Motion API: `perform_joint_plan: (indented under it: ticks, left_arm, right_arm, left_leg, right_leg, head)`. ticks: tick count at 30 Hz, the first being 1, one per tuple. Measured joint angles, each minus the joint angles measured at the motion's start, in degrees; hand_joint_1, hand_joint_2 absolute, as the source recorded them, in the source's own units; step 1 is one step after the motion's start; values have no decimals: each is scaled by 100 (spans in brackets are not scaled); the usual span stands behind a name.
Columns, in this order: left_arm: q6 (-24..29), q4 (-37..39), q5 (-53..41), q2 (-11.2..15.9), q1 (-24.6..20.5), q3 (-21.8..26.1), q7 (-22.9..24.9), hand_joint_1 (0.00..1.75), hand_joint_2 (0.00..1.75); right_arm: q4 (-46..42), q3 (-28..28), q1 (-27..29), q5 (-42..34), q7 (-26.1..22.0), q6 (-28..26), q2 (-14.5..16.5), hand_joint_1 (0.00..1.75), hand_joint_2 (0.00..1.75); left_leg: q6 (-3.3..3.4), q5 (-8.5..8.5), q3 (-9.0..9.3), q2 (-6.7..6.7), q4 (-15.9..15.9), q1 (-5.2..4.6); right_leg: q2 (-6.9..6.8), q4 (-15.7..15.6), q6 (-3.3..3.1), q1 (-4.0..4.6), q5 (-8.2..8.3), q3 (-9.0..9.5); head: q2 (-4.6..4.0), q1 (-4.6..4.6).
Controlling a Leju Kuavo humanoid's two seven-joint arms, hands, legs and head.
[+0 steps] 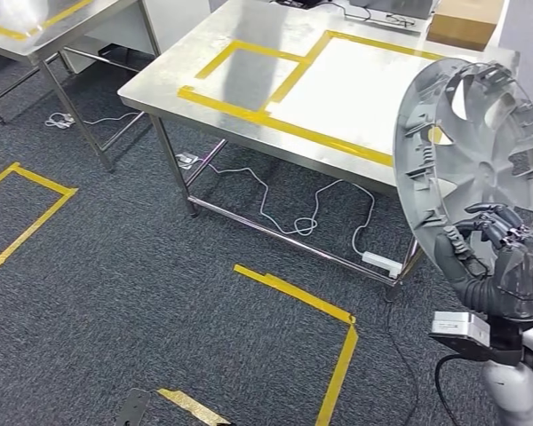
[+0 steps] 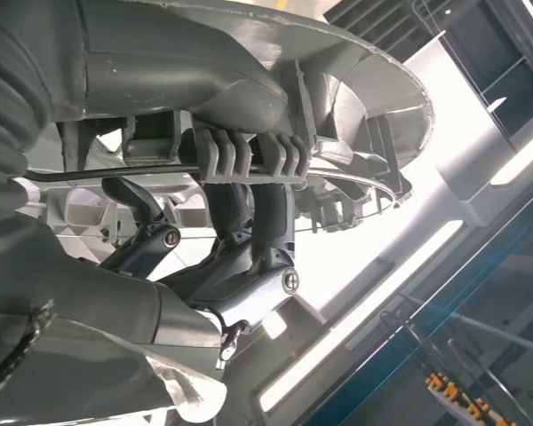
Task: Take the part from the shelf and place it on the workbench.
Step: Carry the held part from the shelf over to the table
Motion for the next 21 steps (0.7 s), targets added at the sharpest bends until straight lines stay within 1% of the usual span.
perform_joint_plan:
  ticks: [1, 2, 3, 4, 5, 6, 8, 9, 10, 11, 13, 14, 15, 16, 17, 18, 19, 20, 21]
  left_arm:
    - [-3, 0, 0, -1, 1, 1, 0, 0, 175]
    - [-5, 0, 0, -1, 1, 1, -1, 0, 175]
    - [-13, 0, 0, 3, 0, 1, -4, 0, 175]
    - [-26, 0, 1, 9, -1, 1, -7, 0, 175]
    - [-39, 0, 1, 15, -6, 2, -11, 0, 175]
    - [-50, 0, 1, 20, -10, 3, -14, 0, 175]
    - [-51, 0, -1, 16, -13, 5, -13, 0, 175]
    - [-44, -1, -1, 13, -11, 6, -11, 0, 175]
    - [-36, -1, -2, 9, -12, 8, -9, 0, 175]
    - [-29, -2, -2, 6, -17, 9, -9, 0, 175]
    - [-21, -2, -4, 1, -20, 11, -5, 0, 175]
    - [-20, -1, -5, -5, -17, 11, -3, 0, 175]
    - [-19, -1, -6, -10, -13, 11, -1, 0, 175]
    - [-17, -1, -7, -14, -10, 12, 2, 0, 175]
    - [-17, -1, -7, -16, -9, 13, 3, 0, 175]
    - [-16, -2, -7, -18, -9, 13, 4, 0, 175]
    - [-14, -2, -10, -19, -11, 14, 5, 0, 175]
    - [-13, -2, -13, -19, -12, 14, 6, 0, 175]
    - [-11, -1, -17, -17, -11, 14, 7, 0, 175]
  right_arm:
    - [0, 7, 2, 3, 0, -1, 0, 175, 175]
    - [0, 13, 2, 6, 0, -1, 0, 175, 175]
    - [1, 16, 2, 9, 0, -3, 0, 175, 175]
    - [1, 17, 2, 14, 0, -9, 0, 175, 175]
    - [2, 19, 3, 21, 0, -23, 0, 175, 175]
    - [2, 19, 5, 29, 1, -37, 0, 175, 175]
    - [1, 20, 10, 41, 2, -63, -3, 175, 175]
    - [-1, 21, 13, 43, 3, -67, -7, 175, 175]
    - [-3, 21, 13, 43, 3, -70, -11, 175, 175]
    - [-4, 22, 15, 43, 3, -70, -16, 175, 175]
    - [-2, 22, 28, 44, 1, -72, -20, 175, 175]
    - [-1, 22, 38, 44, 1, -73, -20, 175, 175]
    - [-1, 22, 48, 44, 1, -74, -20, 175, 175]
    - [0, 22, 53, 44, 1, -75, -20, 175, 175]
    - [0, 22, 55, 44, 2, -76, -20, 175, 175]
    - [0, 22, 55, 44, 3, -78, -20, 175, 175]
    - [1, 23, 55, 44, 4, -78, -20, 175, 175]
    - [1, 23, 56, 45, 5, -81, -20, 175, 175]
    - [1, 23, 63, 48, 6, -88, -20, 175, 175]
  left_leg:
    - [26, 137, 44, -1, -119, -3]
    - [65, 352, 176, -8, -433, -11]
    - [117, 559, 342, -25, -817, -25]
    - [163, 704, 496, -40, -1171, -39]
    - [194, 765, 601, -53, -1418, -53]
    - [210, 756, 646, -60, -1535, -63]
    - [215, 730, 670, -54, -1615, -59]
    - [227, 743, 690, -51, -1651, -46]
    - [245, 758, 713, -48, -1688, -31]
    - [262, 770, 735, -45, -1719, -15]
    - [287, 764, 745, -43, -1724, -17]
    - [291, 755, 748, -42, -1721, -19]
    - [293, 745, 756, -42, -1719, -20]
    - [287, 730, 770, -43, -1714, -18]
    - [274, 709, 791, -44, -1707, -14]
    - [252, 682, 811, -45, -1695, -11]
    - [223, 654, 820, -49, -1671, -21]
    - [194, 633, 817, -51, -1648, -33]
    - [169, 620, 808, -52, -1631, -46]
  right_leg:
    - [13, 0, -3, 10, -3, 9]
    - [26, 0, -4, 19, -10, 21]
    - [36, -1, -5, 24, -19, 31]
    - [46, 2, 5, 35, -29, 34]
    - [51, 5, 22, 40, -35, 25]
    - [52, 3, 45, 41, -35, 12]
    - [51, -11, 110, 38, -34, -1]
    - [43, 12, 139, 34, -61, -16]
    - [34, 123, 164, 33, -136, -71]
    - [26, 349, 185, 31, -259, -185]
    - [17, 1073, 219, 22, -573, -563]
    - [16, 1388, 235, 18, -659, -745]
    - [14, 1541, 248, 14, -647, -854]
    - [9, 1472, 256, 9, -519, -852]
    - [-4, 1178, 261, 2, -298, -735]
    - [-29, 787, 264, -3, -88, -562]
    - [-50, 426, 258, 1, 56, -378]
    - [-62, 180, 234, 5, 122, -250]
    - [-62, 74, 204, 12, 111, -189]
  head:
    - [1, 1]
    - [1, 0]
    - [0, 2]
    - [0, 4]
    - [0, 2]
    - [0, 6]
    - [0, 3]
    - [0, 10]
    - [0, 17]
    - [0, 27]
    - [-1, 38]
    - [-1, 37]
    - [0, 37]
    - [-1, 38]
    - [0, 38]
    - [-1, 39]
    - [-1, 40]
    - [0, 39]
    - [-1, 35]
